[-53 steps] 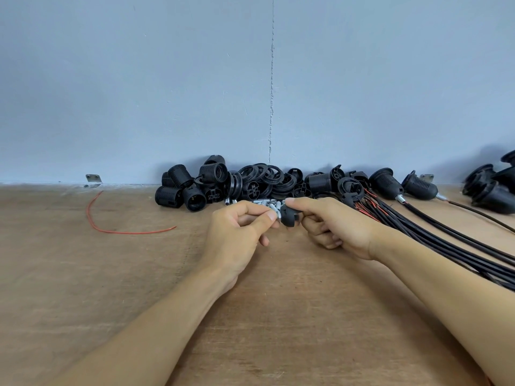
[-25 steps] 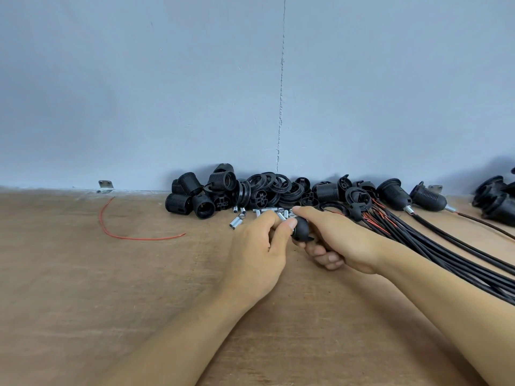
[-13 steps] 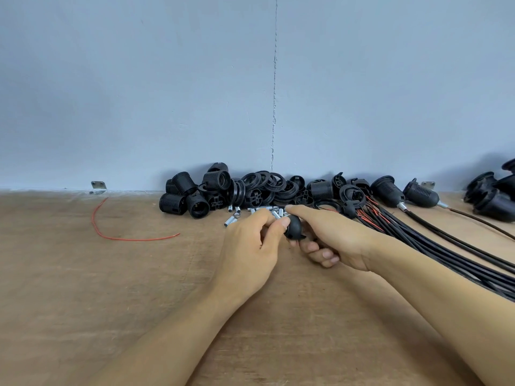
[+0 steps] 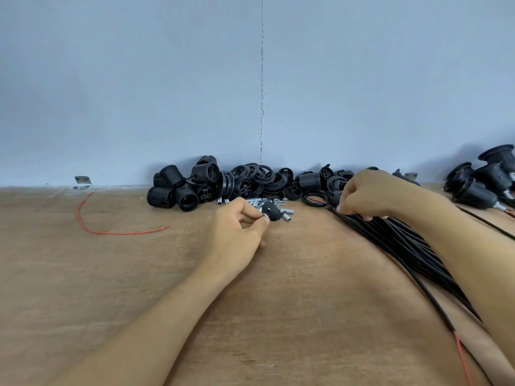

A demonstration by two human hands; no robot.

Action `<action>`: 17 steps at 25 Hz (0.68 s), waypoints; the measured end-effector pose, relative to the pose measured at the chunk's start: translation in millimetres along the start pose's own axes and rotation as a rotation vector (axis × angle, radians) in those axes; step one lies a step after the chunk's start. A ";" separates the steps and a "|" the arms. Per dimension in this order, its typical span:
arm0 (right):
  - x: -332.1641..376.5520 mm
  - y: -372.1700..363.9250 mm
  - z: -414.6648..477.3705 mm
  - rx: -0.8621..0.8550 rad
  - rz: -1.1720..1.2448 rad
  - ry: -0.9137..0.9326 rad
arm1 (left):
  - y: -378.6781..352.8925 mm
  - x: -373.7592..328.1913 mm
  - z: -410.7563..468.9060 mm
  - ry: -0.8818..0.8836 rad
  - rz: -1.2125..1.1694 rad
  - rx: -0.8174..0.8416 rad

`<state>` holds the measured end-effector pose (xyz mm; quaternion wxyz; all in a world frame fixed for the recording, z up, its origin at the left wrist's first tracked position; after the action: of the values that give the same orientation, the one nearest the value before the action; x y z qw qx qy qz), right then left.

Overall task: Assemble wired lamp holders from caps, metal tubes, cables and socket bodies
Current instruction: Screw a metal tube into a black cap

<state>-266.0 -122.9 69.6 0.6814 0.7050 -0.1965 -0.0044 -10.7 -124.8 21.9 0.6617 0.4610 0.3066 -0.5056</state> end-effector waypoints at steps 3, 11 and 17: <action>-0.4 -13.4 -1.4 0.016 -0.154 -0.038 | -1.1 -3.8 -2.7 0.002 0.053 0.015; 16.8 -11.1 -16.8 -0.165 -0.328 -0.015 | -29.1 -15.5 -16.5 0.016 -0.074 0.155; 22.6 -9.2 -3.7 -0.188 -0.040 0.065 | -26.5 -20.6 -20.1 -0.002 -0.062 0.137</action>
<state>-241.6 -125.8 67.0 0.7505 0.6414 -0.1588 -0.0135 -40.9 -100.0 24.1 0.6129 0.4952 0.2847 -0.5459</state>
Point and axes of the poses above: each hand's wrist, its own z-axis towards the middle knuckle, its own y-axis out of the back of the hand, x = y × z, the point moved 10 cm from there along z, towards the middle knuckle, and after that the axes turned 4 degrees about -y, right-handed, at the moved point
